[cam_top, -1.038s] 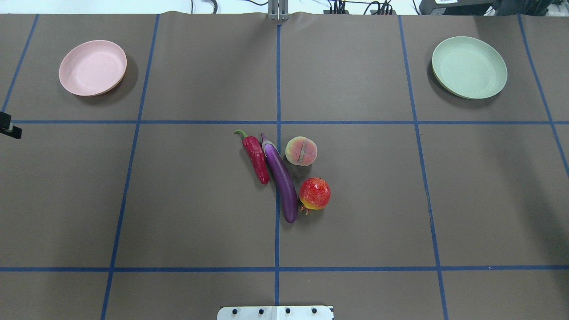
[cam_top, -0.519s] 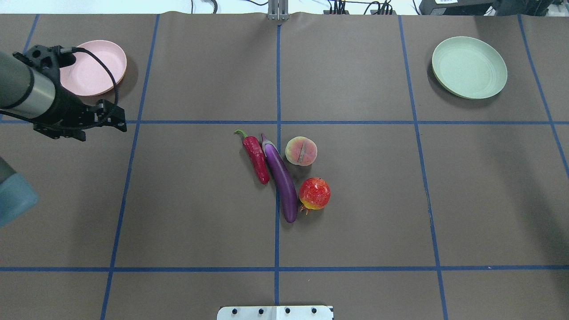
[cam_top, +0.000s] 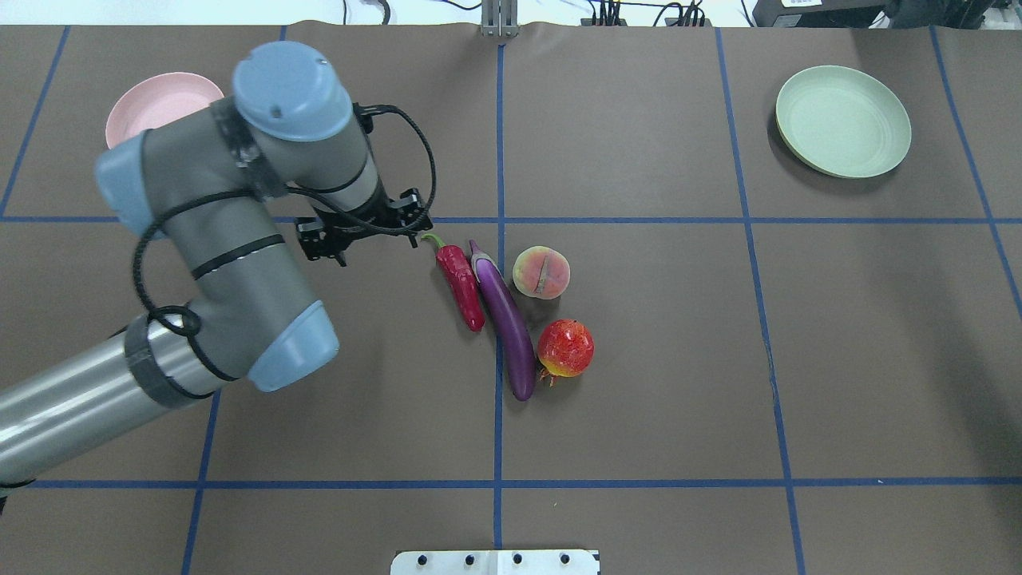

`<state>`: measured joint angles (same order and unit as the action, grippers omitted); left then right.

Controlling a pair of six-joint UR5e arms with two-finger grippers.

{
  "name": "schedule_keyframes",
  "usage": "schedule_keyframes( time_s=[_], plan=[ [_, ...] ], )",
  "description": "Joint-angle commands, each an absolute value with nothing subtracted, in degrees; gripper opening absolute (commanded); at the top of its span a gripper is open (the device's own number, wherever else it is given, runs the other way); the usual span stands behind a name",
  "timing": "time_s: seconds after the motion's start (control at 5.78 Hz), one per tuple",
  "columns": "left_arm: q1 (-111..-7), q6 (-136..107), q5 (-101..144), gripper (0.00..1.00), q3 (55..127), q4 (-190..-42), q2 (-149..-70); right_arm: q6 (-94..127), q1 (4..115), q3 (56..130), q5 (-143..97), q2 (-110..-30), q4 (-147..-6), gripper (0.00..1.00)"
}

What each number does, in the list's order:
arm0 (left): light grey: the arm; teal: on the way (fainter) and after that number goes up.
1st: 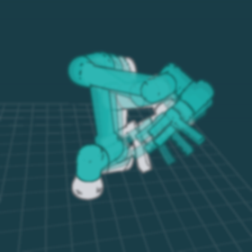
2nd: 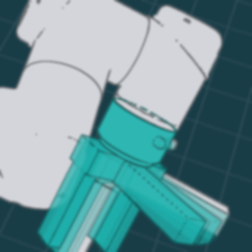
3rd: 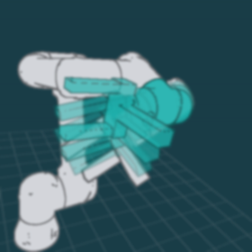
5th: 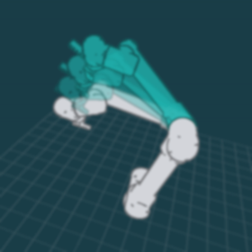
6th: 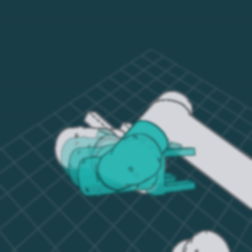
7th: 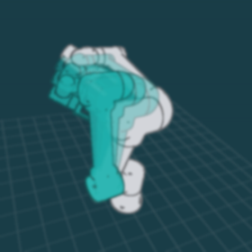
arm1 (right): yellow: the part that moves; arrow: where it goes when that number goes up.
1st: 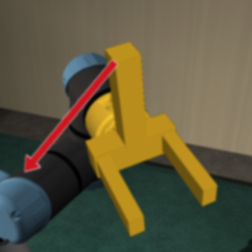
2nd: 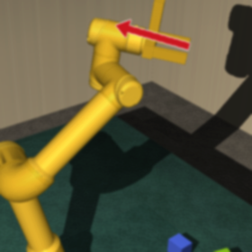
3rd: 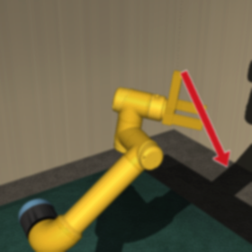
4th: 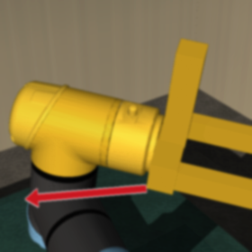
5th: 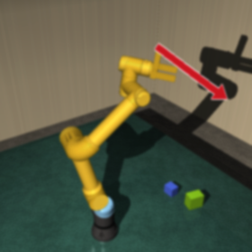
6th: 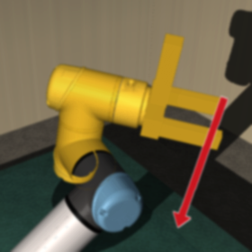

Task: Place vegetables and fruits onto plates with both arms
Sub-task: 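Reach the left gripper down to the purple eggplant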

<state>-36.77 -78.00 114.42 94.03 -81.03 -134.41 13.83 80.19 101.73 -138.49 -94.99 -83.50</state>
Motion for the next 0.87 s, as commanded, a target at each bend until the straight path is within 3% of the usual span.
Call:
schedule_keyframes(
  time_s=[0.0,0.52,0.69],
  plan=[
    [-31.41,-77.96,111.90,1.00,90.45,-81.21,-137.81,13.89,79.81,101.60,-139.39,-95.27,-83.14,1.00],
    [-29.53,-75.76,111.80,0.98,77.65,-87.70,-144.47,13.89,79.63,101.25,-139.39,-95.27,-83.14,1.00],
    [-29.53,-75.85,112.14,0.97,76.48,-88.50,-144.84,13.89,79.54,101.25,-139.39,-95.27,-83.14,1.00]
  ],
)
